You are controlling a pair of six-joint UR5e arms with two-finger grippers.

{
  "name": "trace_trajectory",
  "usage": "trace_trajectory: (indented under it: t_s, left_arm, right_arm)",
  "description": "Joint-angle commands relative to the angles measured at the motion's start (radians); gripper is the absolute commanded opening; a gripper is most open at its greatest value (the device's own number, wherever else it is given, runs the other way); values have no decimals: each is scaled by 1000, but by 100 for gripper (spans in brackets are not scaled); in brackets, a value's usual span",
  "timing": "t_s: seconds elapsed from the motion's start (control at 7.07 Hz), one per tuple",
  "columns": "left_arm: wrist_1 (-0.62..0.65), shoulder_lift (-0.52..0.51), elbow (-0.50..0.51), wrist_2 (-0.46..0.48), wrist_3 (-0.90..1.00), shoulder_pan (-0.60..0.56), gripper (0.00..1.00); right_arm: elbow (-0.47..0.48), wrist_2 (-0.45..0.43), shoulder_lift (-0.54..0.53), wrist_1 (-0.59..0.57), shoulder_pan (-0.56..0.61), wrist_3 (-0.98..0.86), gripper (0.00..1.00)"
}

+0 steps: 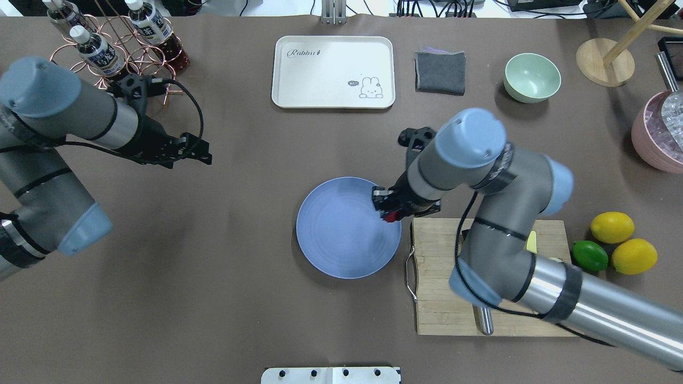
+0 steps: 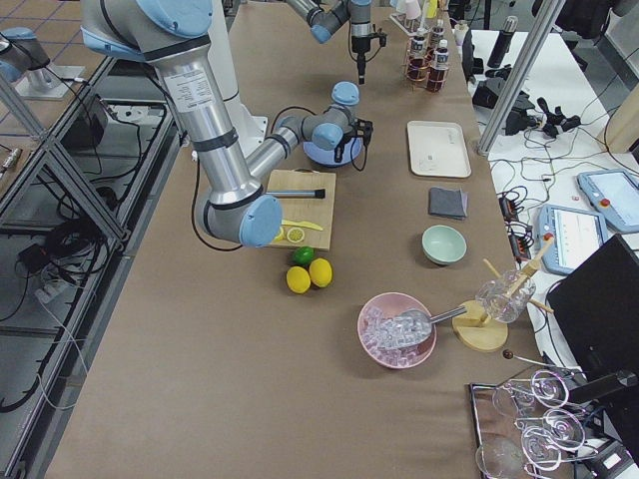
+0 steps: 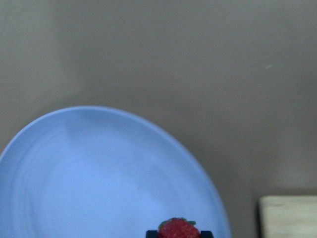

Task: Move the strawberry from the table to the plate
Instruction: 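Carry the strawberry over the blue plate with the right gripper while the left arm withdraws, then lower the strawberry onto the blue plate and open the right gripper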

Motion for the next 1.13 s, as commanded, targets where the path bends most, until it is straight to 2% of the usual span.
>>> trace_trajectory:
  t_s: [0.0, 0.14, 0.28, 0.42, 0.57, 0.71, 0.85, 0.99]
  left_arm:
    - [-1, 46, -19, -34, 41, -54, 97]
    - [-1, 78, -54, -32, 38, -54, 97]
    - [-1, 105, -72, -29, 36, -54, 97]
    - [-1, 108, -70, -26, 35, -52, 97]
    - [-1, 109, -73, -28, 35, -54, 97]
    - [0, 109, -73, -32, 36, -54, 97]
    - [2, 107, -76, -38, 41, -77, 97]
    - [4, 102, -71, -76, 44, -113, 97]
  right_arm:
    - [-99, -112, 139, 1, -123, 149, 0]
    - [-132, -135, 164, 2, -128, 149, 0]
    - [-123, -124, 162, 1, -106, 140, 0]
    - [-117, -103, 160, -1, -92, 139, 18]
    - [-117, -106, 155, -1, -92, 143, 72]
    - [-114, -104, 152, -1, -91, 148, 83]
    - [-97, -104, 151, -19, -80, 148, 100]
    - [-22, -86, 137, -91, -47, 142, 100]
